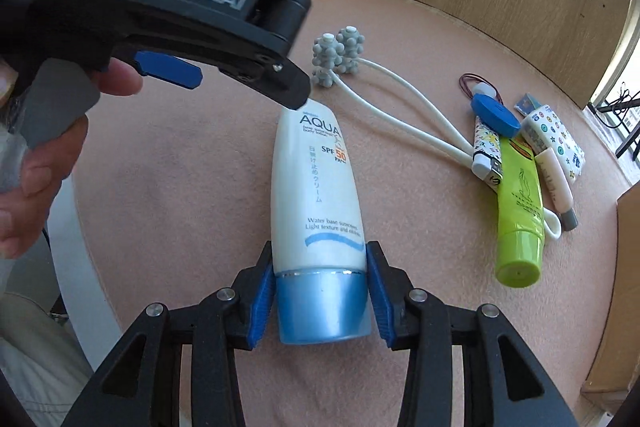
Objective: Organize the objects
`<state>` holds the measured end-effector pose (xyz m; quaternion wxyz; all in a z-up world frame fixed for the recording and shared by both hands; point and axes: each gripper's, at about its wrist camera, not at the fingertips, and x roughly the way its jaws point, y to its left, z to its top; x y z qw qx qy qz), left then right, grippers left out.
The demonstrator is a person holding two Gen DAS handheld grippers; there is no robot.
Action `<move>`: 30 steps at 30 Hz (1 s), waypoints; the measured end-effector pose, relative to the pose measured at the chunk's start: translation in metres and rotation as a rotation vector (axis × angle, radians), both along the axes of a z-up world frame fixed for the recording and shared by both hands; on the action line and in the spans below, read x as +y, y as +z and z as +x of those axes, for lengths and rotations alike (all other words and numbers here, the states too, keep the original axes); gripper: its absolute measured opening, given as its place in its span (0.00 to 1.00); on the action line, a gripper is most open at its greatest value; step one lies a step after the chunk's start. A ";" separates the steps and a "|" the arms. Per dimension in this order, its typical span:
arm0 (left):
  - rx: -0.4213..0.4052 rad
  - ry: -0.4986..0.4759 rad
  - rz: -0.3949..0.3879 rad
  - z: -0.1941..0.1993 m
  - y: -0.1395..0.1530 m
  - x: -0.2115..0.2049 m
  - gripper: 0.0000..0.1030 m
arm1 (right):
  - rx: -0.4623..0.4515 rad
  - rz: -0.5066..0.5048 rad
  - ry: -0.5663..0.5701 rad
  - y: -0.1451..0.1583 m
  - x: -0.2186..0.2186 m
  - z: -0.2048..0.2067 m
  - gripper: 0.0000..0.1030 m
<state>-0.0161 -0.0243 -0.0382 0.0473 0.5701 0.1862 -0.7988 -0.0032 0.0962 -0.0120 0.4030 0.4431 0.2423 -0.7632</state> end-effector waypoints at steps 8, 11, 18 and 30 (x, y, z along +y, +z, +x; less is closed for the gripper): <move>-0.025 -0.011 -0.014 -0.006 -0.014 0.033 0.99 | -0.055 -0.091 -0.077 0.000 0.032 0.008 0.47; -0.040 -0.015 -0.055 -0.011 -0.014 0.044 0.91 | -0.050 -0.097 -0.094 -0.001 0.034 0.007 0.40; -0.030 -0.020 -0.122 -0.016 -0.012 0.059 0.61 | -0.003 -0.111 -0.069 0.002 0.036 0.018 0.37; 0.054 -0.036 -0.143 -0.022 0.032 0.072 0.60 | 0.078 -0.192 -0.100 0.032 0.060 0.019 0.37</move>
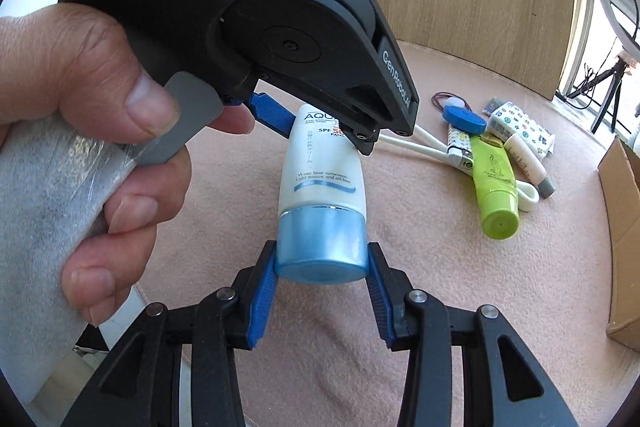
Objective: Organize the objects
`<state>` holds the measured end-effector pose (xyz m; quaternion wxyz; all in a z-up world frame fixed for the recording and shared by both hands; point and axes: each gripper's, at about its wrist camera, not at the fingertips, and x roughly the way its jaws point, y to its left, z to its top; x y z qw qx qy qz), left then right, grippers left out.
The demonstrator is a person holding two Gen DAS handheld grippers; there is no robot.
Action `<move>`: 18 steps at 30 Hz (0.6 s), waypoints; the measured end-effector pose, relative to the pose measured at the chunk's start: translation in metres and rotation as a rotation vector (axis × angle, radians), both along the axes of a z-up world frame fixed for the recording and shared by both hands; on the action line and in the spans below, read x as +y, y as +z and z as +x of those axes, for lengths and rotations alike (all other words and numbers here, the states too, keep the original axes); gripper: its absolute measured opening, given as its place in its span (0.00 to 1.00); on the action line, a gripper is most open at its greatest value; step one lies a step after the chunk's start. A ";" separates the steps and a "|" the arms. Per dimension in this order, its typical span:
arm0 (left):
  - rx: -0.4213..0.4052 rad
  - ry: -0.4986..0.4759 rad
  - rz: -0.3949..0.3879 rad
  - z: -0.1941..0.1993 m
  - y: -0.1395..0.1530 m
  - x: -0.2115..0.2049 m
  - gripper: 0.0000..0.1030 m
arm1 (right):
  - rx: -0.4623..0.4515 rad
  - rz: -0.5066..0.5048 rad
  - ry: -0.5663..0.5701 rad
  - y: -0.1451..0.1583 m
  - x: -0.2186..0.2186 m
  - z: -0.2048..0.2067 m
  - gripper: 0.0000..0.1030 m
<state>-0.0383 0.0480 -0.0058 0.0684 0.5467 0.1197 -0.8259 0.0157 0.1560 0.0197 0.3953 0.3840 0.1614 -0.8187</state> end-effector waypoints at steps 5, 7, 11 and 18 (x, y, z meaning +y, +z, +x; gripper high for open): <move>0.086 -0.052 -0.024 -0.006 0.054 0.012 0.60 | 0.064 -0.057 -0.046 0.034 0.015 -0.004 0.37; 0.120 -0.075 -0.038 -0.010 0.076 0.021 0.60 | 0.091 -0.075 -0.067 0.048 0.007 -0.002 0.37; 0.173 -0.112 -0.048 -0.021 0.107 0.038 0.60 | 0.138 -0.107 -0.106 0.068 0.005 -0.007 0.37; 0.226 -0.186 -0.058 -0.045 0.134 0.081 0.60 | 0.195 -0.135 -0.178 0.084 0.025 -0.023 0.37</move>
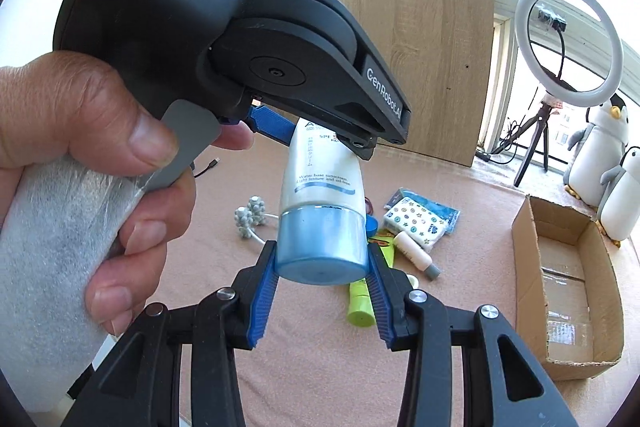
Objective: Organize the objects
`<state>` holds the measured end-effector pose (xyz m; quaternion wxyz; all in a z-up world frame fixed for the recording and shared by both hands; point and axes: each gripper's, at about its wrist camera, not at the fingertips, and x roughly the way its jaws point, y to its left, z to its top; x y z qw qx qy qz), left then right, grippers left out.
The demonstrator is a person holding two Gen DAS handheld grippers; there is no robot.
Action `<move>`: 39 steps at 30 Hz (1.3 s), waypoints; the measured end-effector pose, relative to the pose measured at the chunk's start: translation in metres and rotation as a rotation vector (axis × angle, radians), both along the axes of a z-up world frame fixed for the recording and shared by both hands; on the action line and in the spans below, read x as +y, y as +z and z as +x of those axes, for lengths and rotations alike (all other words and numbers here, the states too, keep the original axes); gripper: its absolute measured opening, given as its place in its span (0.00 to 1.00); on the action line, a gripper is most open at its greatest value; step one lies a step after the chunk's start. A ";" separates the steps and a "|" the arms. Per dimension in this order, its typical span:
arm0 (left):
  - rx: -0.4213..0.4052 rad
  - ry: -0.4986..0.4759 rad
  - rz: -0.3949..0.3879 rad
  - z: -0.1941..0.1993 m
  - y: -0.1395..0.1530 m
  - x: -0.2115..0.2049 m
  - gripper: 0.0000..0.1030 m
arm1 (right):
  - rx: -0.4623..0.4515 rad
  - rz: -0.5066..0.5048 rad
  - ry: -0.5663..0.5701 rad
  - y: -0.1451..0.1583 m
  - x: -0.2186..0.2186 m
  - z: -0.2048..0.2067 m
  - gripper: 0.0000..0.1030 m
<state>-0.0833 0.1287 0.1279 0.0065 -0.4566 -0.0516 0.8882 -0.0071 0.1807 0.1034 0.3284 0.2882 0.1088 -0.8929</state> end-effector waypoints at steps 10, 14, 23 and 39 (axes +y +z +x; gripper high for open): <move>0.021 -0.152 -0.010 -0.032 0.002 0.093 0.60 | 0.027 -0.019 -0.142 0.001 0.059 -0.033 0.37; 0.023 -0.223 -0.014 -0.044 -0.001 0.139 0.60 | 0.032 -0.022 -0.213 0.003 0.087 -0.042 0.37; 0.017 -0.377 -0.001 -0.066 -0.013 0.234 0.60 | 0.036 -0.016 -0.371 -0.003 0.151 -0.064 0.37; 0.017 -0.451 -0.061 -0.092 -0.043 0.289 1.00 | -0.010 0.060 -0.536 -0.025 0.207 -0.084 0.38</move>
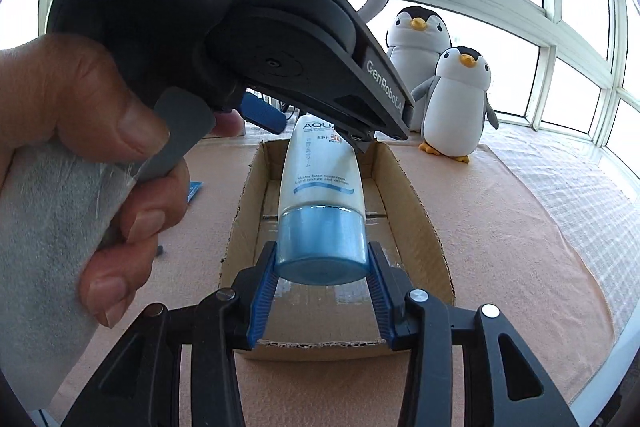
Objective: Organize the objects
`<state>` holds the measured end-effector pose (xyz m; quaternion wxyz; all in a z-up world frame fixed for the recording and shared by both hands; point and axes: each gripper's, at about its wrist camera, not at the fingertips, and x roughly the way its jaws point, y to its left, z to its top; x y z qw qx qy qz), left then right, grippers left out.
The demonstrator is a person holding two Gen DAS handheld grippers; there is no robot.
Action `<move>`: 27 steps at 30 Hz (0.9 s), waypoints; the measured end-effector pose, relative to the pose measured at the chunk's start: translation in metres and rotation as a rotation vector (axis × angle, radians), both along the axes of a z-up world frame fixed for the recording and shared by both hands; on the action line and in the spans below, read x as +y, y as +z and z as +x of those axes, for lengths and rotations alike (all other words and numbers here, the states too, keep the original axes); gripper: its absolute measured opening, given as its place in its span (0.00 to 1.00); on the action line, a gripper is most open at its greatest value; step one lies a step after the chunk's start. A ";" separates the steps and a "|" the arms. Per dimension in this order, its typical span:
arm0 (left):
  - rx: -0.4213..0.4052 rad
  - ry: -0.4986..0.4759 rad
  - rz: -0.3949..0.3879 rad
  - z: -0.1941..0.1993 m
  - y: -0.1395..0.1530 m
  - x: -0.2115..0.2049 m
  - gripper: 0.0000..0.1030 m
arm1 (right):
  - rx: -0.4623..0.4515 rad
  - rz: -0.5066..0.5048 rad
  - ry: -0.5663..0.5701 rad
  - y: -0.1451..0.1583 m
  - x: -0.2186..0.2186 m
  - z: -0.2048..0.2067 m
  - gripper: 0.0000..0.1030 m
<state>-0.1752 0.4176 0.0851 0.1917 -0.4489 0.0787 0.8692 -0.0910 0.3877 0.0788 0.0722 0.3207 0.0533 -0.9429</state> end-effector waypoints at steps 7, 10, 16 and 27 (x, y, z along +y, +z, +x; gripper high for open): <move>0.015 0.117 -0.034 -0.001 0.000 -0.085 1.00 | 0.007 0.014 -0.032 0.004 0.005 0.009 0.50; 0.044 0.186 -0.046 0.007 0.008 -0.133 1.00 | -0.001 0.010 -0.030 0.007 0.002 0.013 0.50; 0.055 0.368 -0.039 0.033 0.019 -0.241 1.00 | 0.000 0.021 -0.004 0.016 -0.016 0.015 0.59; 0.016 0.654 -0.013 0.118 0.016 -0.411 1.00 | -0.111 -0.020 0.197 0.011 -0.100 0.017 0.60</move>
